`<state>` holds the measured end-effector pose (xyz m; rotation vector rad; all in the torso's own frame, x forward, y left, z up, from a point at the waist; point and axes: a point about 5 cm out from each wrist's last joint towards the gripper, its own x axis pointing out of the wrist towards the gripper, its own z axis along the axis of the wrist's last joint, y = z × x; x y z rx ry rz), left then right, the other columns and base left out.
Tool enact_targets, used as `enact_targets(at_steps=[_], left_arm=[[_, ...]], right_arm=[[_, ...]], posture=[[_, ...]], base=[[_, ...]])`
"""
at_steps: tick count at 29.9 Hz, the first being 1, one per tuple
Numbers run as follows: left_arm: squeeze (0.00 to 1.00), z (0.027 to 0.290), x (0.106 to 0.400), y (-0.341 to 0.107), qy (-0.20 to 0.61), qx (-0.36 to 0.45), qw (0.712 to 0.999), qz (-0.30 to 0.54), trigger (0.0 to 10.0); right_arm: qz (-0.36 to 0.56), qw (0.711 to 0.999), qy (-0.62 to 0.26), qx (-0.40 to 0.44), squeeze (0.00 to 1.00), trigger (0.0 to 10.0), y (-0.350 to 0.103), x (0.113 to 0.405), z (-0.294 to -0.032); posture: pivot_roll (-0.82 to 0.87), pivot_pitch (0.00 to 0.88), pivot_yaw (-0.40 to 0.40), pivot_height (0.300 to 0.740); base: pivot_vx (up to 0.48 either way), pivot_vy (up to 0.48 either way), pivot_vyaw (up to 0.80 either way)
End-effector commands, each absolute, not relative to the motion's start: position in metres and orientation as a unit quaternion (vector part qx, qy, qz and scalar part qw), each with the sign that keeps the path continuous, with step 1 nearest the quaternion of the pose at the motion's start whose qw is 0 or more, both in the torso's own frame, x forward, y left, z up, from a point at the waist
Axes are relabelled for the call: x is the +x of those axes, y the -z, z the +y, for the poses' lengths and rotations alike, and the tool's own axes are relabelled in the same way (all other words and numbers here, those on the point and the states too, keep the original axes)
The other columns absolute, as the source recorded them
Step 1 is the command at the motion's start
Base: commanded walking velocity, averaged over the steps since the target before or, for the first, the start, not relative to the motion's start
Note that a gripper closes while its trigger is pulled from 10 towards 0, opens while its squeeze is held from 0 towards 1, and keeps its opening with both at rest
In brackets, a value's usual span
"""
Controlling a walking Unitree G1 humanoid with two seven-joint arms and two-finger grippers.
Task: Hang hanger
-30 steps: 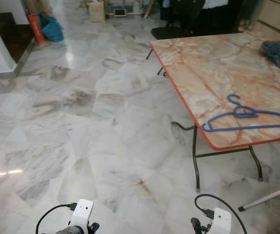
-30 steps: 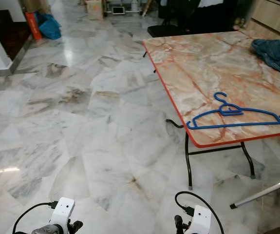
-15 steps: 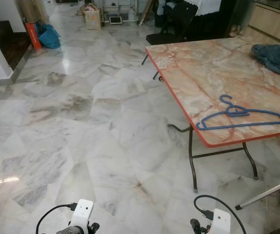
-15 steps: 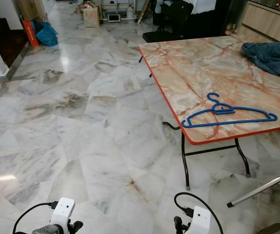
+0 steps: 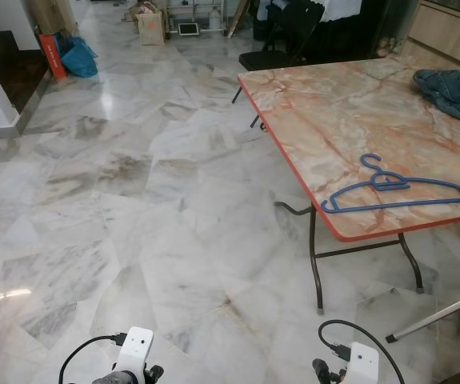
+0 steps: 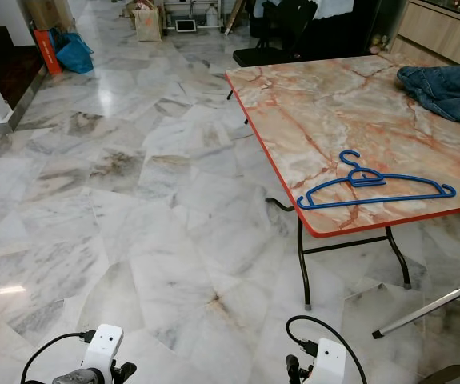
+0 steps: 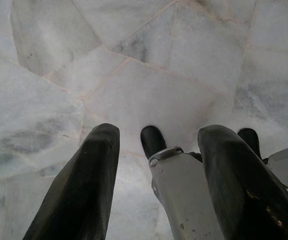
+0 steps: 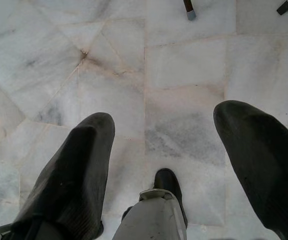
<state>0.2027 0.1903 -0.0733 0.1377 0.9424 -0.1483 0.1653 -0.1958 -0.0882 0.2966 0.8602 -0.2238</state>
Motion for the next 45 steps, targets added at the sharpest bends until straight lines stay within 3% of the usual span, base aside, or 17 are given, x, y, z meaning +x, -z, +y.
enact_targets(at_steps=[1, 45], left_arm=[[0.00, 0.1923, 0.1975, 0.0759, 0.068, 0.062, 0.883, 0.461, 10.0], [0.00, 0.1941, 0.1967, 0.0759, 0.074, 0.066, 0.881, 0.462, 10.0]], right_arm=[[0.414, 0.893, 0.110, 0.142, 0.00, 10.0, 0.0881, 0.1653, -0.1961], [0.414, 0.890, 0.110, 0.156, 0.00, 10.0, 0.0898, 0.1615, -0.1939]], posture=[[-0.06, 0.000, -0.011, 0.740], [-0.07, 0.000, 0.001, 0.740]], base=[[0.000, 0.000, 0.00], [0.000, 0.000, 0.00]])
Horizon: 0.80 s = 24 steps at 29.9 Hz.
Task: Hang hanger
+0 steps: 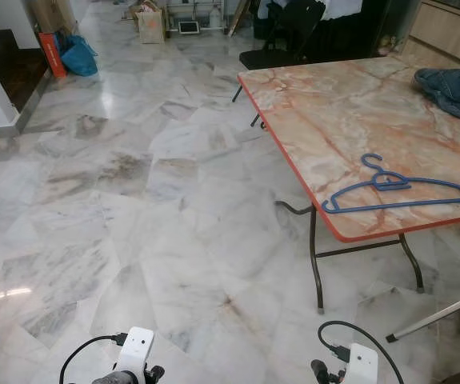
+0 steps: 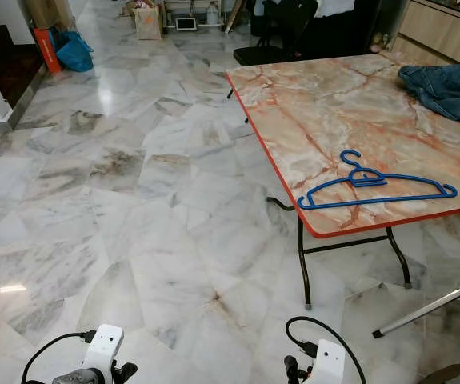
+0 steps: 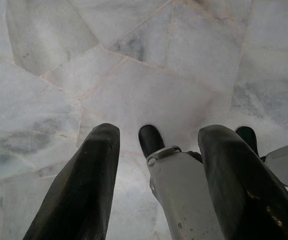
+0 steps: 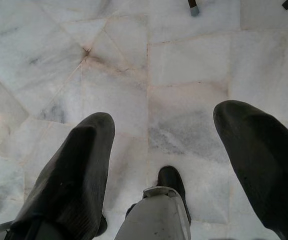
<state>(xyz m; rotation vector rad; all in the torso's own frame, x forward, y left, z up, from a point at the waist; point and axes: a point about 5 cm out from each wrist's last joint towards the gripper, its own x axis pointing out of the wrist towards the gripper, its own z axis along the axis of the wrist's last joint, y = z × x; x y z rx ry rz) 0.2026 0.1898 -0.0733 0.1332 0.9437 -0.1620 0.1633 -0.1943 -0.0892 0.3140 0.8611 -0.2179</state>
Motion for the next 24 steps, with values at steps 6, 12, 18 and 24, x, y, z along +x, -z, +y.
enact_targets(at_steps=[6, 12, 18, 24], left_arm=[[0.00, 0.1946, 0.1964, 0.0760, 0.074, 0.065, 0.881, 0.463, 10.0], [0.00, 0.1947, 0.1971, 0.0756, 0.072, 0.063, 0.882, 0.462, 10.0], [0.00, 0.1949, 0.1977, 0.0753, 0.071, 0.064, 0.882, 0.461, 10.0], [0.00, 0.1945, 0.1979, 0.0752, 0.072, 0.063, 0.882, 0.461, 10.0]], right_arm=[[0.413, 0.890, 0.111, 0.156, 0.00, 10.0, 0.0900, 0.1608, -0.1944], [0.415, 0.889, 0.112, 0.157, 0.00, 10.0, 0.0901, 0.1604, -0.1951], [0.414, 0.889, 0.113, 0.159, 0.00, 10.0, 0.0901, 0.1606, -0.1953], [0.415, 0.889, 0.112, 0.159, 0.00, 10.0, 0.0901, 0.1607, -0.1953]], posture=[[-0.07, 0.000, 0.001, 0.740], [-0.07, 0.010, 0.000, 0.740], [-0.07, 0.016, 0.000, 0.740], [-0.07, 0.018, 0.000, 0.740]], base=[[0.000, 0.000, 0.00], [0.000, 0.000, 0.00], [0.000, 0.000, 0.00], [0.000, 0.000, 0.00]])
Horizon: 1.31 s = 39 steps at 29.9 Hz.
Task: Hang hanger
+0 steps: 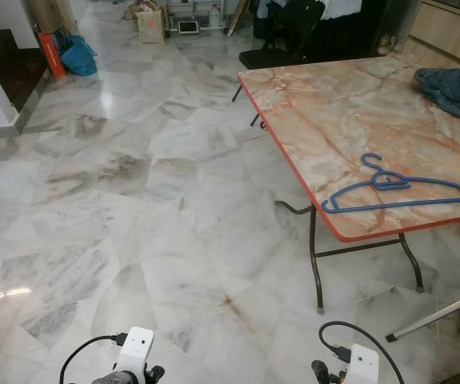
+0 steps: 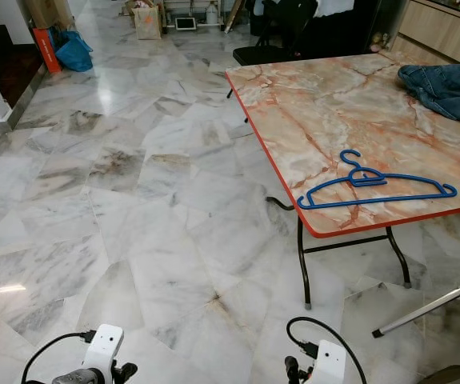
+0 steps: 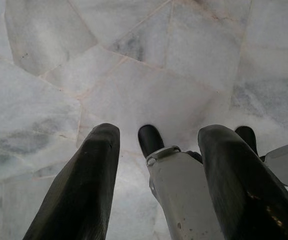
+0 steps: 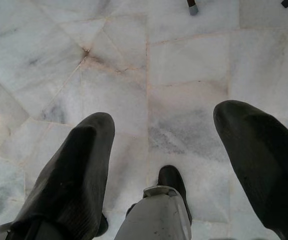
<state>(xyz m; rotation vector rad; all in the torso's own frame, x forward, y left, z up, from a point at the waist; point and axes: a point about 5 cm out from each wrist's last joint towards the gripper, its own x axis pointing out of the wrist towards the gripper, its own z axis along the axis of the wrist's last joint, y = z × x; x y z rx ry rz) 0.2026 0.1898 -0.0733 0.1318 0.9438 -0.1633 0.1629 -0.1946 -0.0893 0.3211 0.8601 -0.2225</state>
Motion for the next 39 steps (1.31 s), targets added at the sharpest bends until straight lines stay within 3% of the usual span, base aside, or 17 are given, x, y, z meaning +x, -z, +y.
enact_targets(at_steps=[1, 39], left_arm=[[0.00, 0.1945, 0.1980, 0.0752, 0.072, 0.063, 0.882, 0.461, 10.0], [0.00, 0.1942, 0.1976, 0.0755, 0.071, 0.062, 0.882, 0.463, 10.0]], right_arm=[[0.414, 0.889, 0.112, 0.159, 0.00, 10.0, 0.0900, 0.1608, -0.1953], [0.417, 0.889, 0.104, 0.156, 0.00, 10.0, 0.0906, 0.1601, -0.1930]], posture=[[-0.07, 0.018, 0.000, 0.740], [-0.07, 0.028, 0.001, 0.740]], base=[[0.000, 0.000, 0.00], [0.000, 0.000, 0.00]])
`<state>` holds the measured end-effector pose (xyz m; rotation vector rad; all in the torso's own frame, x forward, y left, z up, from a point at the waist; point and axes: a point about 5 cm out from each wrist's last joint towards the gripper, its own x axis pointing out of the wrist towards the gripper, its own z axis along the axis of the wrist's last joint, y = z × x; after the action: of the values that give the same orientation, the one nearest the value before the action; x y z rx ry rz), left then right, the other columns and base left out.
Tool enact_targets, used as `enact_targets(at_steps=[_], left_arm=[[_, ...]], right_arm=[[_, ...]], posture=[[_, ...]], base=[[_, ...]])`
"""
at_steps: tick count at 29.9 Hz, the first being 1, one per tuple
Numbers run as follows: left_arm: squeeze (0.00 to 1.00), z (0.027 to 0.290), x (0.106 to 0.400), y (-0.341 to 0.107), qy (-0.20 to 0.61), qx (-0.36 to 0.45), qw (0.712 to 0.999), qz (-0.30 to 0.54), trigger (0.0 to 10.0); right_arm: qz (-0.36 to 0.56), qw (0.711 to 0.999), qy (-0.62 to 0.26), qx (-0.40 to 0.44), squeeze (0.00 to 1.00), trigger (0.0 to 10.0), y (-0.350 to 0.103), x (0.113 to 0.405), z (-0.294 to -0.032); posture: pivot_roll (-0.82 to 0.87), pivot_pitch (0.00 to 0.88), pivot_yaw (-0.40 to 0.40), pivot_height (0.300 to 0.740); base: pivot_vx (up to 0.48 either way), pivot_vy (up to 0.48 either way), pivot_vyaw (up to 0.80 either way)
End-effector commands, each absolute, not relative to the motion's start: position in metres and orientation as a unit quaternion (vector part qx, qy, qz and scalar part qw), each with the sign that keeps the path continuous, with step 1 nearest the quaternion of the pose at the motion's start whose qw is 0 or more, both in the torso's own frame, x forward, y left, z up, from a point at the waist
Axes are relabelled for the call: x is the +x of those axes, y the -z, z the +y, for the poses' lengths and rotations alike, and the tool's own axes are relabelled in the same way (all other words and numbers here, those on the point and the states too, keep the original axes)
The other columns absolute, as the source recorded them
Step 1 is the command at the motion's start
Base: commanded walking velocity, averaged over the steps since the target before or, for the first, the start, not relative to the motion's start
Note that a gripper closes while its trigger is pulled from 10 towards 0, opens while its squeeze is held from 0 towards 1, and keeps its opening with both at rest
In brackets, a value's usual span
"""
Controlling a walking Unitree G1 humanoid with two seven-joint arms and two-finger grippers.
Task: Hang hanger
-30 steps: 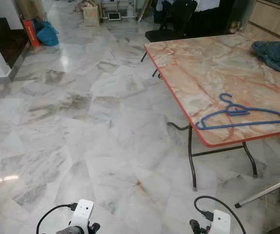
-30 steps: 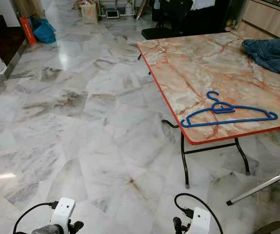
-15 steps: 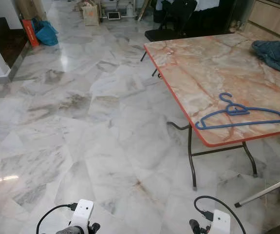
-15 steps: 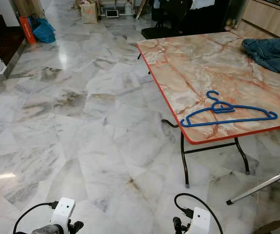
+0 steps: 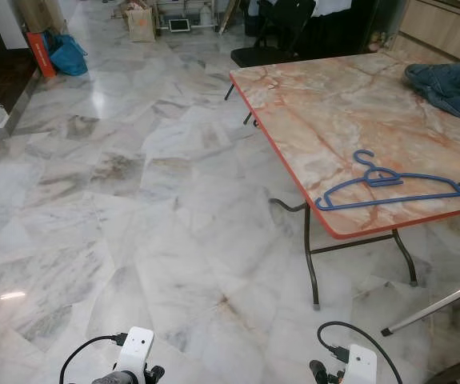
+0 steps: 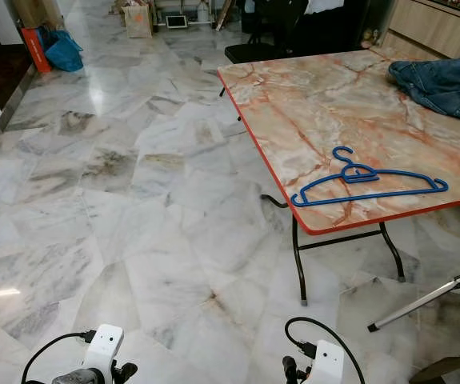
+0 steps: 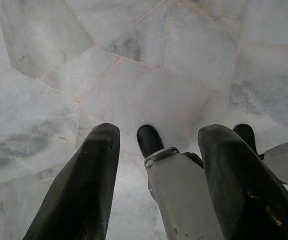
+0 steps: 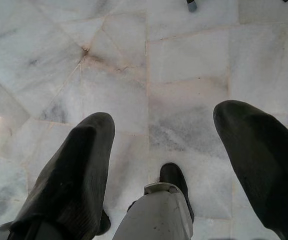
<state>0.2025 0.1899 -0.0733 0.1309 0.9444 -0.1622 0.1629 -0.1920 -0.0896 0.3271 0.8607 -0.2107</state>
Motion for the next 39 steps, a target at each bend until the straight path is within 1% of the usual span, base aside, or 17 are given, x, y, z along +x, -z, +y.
enact_targets(at_steps=[1, 24, 39], left_arm=[[0.00, 0.1941, 0.1976, 0.0755, 0.071, 0.062, 0.882, 0.463, 10.0], [0.00, 0.1944, 0.1969, 0.0759, 0.069, 0.058, 0.881, 0.465, 10.0], [0.00, 0.1943, 0.1977, 0.0753, 0.071, 0.059, 0.883, 0.460, 10.0]], right_arm=[[0.418, 0.889, 0.105, 0.156, 0.00, 10.0, 0.0907, 0.1597, -0.1933], [0.426, 0.884, 0.109, 0.156, 0.00, 10.0, 0.0923, 0.1568, -0.1938], [0.435, 0.883, 0.102, 0.147, 0.00, 10.0, 0.0932, 0.1556, -0.1929]], posture=[[-0.07, 0.028, 0.000, 0.740], [-0.07, 0.030, 0.000, 0.740], [-0.07, 0.031, -0.001, 0.740]], base=[[0.000, 0.000, 0.00], [0.000, 0.000, 0.00], [0.000, 0.000, -0.80]])
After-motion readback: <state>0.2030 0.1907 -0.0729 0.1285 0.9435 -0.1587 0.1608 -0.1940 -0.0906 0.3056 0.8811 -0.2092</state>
